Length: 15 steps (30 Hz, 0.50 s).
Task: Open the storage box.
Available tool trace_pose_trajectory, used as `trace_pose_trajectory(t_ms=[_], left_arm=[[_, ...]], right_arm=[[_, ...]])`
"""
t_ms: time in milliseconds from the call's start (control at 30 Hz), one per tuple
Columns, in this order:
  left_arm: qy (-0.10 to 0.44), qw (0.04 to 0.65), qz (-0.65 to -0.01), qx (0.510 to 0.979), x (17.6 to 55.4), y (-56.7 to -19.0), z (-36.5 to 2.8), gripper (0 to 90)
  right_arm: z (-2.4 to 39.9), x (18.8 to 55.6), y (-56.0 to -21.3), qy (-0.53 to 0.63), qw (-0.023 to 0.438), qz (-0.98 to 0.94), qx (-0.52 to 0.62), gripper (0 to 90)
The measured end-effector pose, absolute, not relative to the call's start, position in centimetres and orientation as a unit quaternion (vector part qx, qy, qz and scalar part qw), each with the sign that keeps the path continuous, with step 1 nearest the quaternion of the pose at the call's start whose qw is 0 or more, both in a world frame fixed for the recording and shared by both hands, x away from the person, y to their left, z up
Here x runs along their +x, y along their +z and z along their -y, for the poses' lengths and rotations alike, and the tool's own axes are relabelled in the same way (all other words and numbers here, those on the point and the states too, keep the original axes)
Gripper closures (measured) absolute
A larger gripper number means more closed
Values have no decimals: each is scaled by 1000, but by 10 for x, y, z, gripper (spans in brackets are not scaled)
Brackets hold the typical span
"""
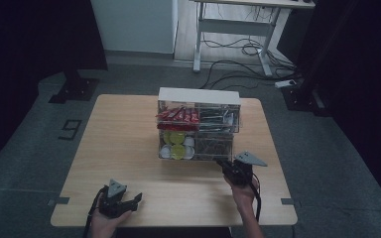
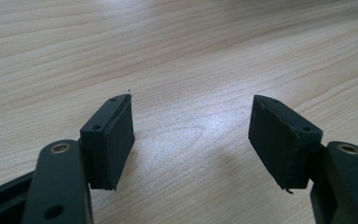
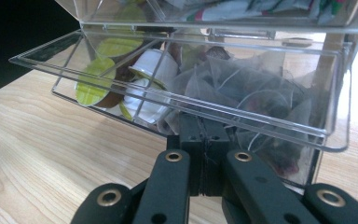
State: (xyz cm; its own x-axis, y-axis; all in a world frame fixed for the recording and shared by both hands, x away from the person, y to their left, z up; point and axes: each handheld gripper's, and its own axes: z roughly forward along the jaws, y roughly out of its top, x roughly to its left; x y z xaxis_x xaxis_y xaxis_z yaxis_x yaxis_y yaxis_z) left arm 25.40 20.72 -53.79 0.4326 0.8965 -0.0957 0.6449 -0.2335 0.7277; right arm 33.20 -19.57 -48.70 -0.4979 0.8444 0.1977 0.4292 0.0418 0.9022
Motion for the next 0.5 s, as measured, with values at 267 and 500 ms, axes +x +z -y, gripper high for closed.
trace_pose_trajectory(t_ms=[267,500], left_arm=[[174,361,-503,765,254,-537,-208,311],[176,364,-504,763,254,-537,-208,311]], right_arm=[[192,335,-477,522,202,-694,453,892],[190,338,-466,523,206,-694,450,893]])
